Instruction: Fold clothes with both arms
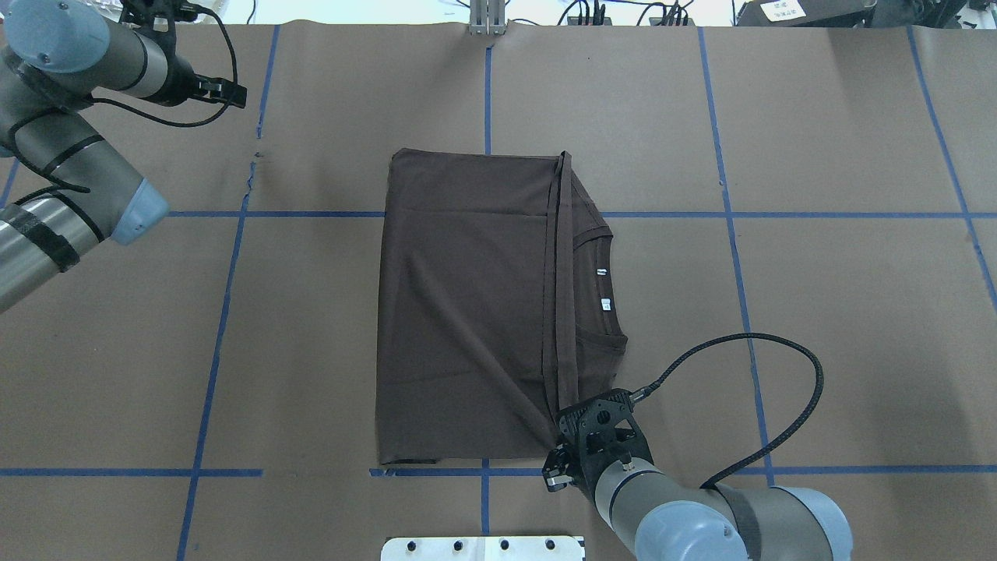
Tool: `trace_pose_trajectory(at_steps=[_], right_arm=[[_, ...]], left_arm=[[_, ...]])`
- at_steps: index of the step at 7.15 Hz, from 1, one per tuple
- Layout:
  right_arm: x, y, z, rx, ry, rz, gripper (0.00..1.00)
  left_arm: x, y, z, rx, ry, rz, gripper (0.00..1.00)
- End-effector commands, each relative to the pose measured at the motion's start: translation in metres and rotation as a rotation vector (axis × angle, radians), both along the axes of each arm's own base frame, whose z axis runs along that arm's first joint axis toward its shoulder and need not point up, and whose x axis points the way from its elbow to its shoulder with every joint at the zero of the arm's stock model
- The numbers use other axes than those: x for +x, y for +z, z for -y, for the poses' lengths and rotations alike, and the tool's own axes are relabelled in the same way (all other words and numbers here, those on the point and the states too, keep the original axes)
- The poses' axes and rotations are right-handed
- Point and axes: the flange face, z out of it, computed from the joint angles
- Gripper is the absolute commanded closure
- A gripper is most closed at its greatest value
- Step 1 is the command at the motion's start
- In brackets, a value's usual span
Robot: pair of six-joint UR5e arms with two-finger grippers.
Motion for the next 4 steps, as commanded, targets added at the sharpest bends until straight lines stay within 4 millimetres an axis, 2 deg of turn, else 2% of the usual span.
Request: trace_pose_trajectory(at_steps=[1,4], right_arm=[[-0.0007,0.0001,-0.0016,0.004,0.002,-0.003,0.64],[-0.0037,-0.0019,-0.0032,0.009,0.005,-0.023,0.63]], left_arm=[[0.0000,-0.0008,-0.0001,0.001,0.000,-0.001,0.00],[0.0010,-0.0008,-0.0006,0.001,0.001,-0.001,0.00]])
